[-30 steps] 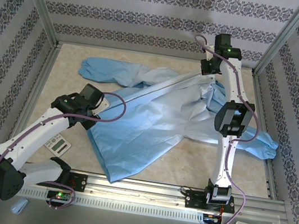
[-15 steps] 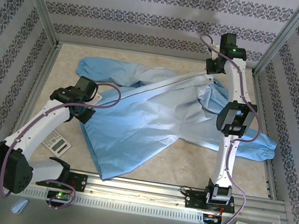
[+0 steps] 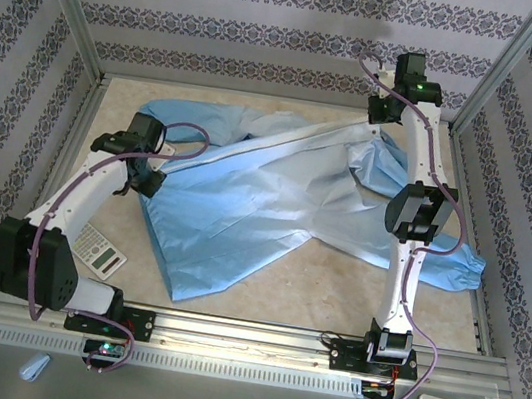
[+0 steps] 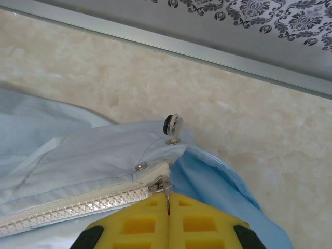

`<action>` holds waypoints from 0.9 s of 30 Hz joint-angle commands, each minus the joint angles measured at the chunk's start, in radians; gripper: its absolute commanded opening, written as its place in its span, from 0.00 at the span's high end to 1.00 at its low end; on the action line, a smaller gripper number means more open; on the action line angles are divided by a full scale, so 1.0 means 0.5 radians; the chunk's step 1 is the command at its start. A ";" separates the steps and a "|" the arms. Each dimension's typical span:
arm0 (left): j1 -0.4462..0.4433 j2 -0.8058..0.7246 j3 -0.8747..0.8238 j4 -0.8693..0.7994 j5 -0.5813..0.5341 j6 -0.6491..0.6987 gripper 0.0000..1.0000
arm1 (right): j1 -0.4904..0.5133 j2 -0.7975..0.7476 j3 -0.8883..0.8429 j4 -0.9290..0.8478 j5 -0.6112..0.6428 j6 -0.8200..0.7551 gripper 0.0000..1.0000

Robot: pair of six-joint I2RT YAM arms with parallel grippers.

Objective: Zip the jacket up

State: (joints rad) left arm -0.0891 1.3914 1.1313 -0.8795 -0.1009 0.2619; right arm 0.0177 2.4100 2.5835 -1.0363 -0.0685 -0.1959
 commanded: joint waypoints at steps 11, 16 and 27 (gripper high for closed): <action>0.243 0.117 0.293 0.112 -0.051 0.085 1.00 | 0.029 -0.148 0.048 0.094 -0.016 0.066 1.00; 0.252 0.120 0.394 0.090 0.073 0.063 0.76 | 0.044 -0.233 -0.066 0.099 -0.023 0.079 0.72; 0.252 -0.268 0.519 0.118 0.178 -0.003 0.21 | 0.035 -0.694 -0.479 0.201 -0.003 0.118 0.24</action>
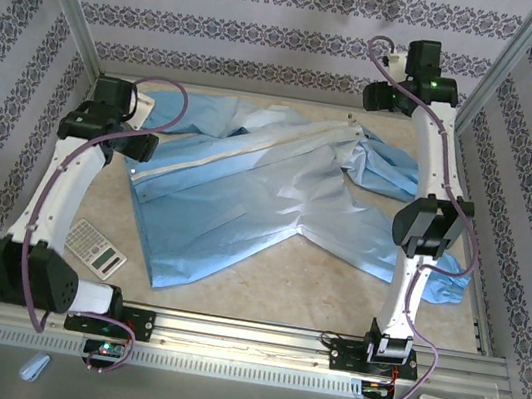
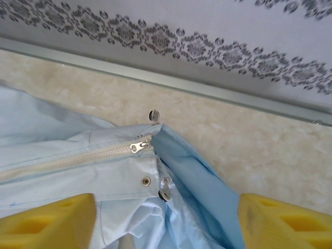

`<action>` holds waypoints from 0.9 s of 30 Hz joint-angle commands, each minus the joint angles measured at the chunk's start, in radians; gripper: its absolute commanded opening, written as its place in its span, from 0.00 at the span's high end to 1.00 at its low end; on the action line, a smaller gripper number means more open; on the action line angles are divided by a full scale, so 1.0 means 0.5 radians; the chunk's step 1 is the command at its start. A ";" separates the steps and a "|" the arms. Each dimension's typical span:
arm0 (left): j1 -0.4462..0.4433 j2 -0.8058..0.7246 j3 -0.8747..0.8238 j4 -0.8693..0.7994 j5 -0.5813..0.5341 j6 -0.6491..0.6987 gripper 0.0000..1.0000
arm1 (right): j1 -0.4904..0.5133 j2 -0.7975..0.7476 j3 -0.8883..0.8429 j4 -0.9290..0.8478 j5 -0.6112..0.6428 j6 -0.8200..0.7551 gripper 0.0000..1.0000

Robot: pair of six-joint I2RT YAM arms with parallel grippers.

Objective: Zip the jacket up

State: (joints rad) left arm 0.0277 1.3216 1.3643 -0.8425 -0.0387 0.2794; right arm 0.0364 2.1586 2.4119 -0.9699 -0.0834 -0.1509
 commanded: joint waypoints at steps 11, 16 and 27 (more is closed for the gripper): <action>0.021 -0.788 -0.612 0.727 0.208 -0.332 0.00 | -0.049 -1.518 -2.090 1.197 -0.062 0.326 0.08; 0.021 -1.162 -1.126 1.129 0.061 -0.559 0.00 | -0.085 -1.985 -2.950 1.850 -0.081 0.531 0.02; 0.018 -1.774 -2.082 1.982 0.288 -0.474 0.00 | -0.098 -2.308 -3.916 2.649 0.159 0.506 0.02</action>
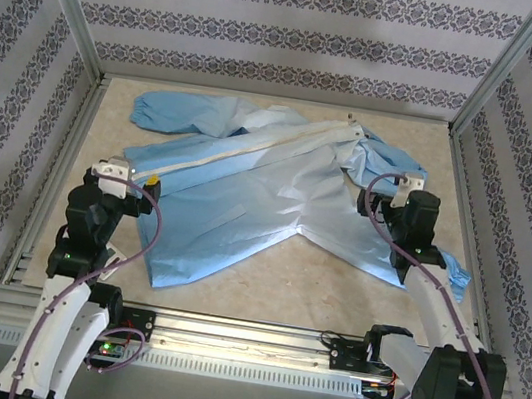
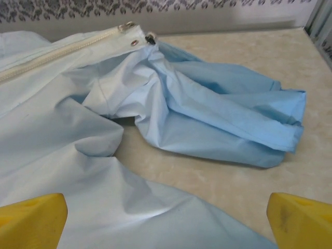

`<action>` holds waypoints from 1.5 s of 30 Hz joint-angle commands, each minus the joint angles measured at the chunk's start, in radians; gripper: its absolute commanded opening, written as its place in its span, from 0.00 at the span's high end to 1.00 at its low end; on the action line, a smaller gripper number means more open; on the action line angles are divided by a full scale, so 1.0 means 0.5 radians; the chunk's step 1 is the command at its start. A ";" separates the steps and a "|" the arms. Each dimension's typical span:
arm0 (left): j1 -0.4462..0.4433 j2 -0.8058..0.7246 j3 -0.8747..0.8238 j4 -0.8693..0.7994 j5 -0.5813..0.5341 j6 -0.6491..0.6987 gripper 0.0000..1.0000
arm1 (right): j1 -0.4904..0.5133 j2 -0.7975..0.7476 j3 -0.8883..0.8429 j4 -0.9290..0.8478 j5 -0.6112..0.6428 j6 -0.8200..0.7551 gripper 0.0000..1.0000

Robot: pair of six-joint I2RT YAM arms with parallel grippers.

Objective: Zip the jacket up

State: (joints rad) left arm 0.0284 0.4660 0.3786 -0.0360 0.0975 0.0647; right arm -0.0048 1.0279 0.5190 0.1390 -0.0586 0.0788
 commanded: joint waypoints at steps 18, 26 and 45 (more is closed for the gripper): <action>0.020 0.923 -0.596 1.731 0.029 -0.111 0.00 | -0.020 0.691 -0.587 1.818 0.147 -0.027 0.02; 0.019 1.527 -0.503 2.156 0.084 -0.126 0.00 | -0.025 1.044 -0.503 2.054 0.142 -0.014 0.02; 0.017 2.244 0.017 1.957 0.091 -0.136 0.00 | -0.021 1.023 -0.363 1.738 0.118 -0.025 0.02</action>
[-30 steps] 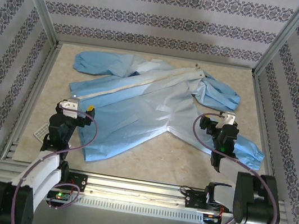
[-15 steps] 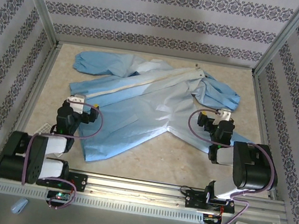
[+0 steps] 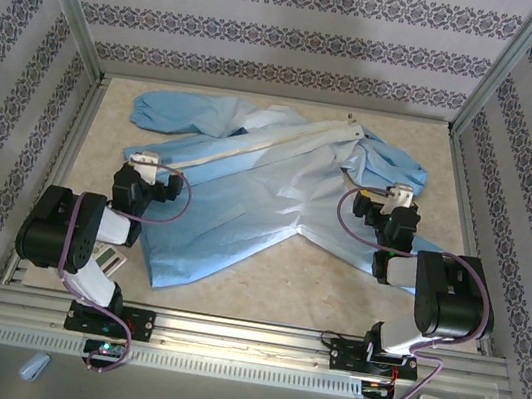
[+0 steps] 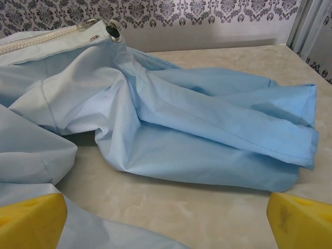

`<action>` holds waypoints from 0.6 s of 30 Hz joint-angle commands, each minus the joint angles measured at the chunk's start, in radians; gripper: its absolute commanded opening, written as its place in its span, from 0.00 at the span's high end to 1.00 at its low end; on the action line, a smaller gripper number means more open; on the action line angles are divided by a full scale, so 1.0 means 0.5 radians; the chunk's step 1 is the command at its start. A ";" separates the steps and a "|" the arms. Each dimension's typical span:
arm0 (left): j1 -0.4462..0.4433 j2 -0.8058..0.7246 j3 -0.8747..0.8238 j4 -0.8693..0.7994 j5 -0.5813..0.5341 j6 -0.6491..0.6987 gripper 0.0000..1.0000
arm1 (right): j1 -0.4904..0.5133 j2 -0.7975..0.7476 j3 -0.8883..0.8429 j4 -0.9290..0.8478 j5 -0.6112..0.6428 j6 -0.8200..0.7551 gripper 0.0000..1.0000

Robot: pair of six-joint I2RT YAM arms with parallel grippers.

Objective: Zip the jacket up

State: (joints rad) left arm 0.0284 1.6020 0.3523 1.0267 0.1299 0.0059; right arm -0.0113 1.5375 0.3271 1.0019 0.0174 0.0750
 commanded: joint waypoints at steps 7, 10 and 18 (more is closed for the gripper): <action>0.017 -0.023 0.072 -0.167 -0.003 -0.025 0.00 | -0.008 0.003 0.021 0.009 -0.032 -0.018 0.02; 0.017 -0.026 0.072 -0.170 0.041 -0.012 0.00 | -0.007 0.002 0.021 0.009 -0.031 -0.020 0.02; 0.017 -0.025 0.072 -0.173 0.041 -0.012 0.00 | -0.006 0.004 0.021 0.005 -0.031 -0.019 0.02</action>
State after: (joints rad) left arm 0.0284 1.5997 0.3859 0.9638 0.1314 0.0051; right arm -0.0113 1.5375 0.3271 0.9974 0.0174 0.0727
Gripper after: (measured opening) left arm 0.995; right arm 0.982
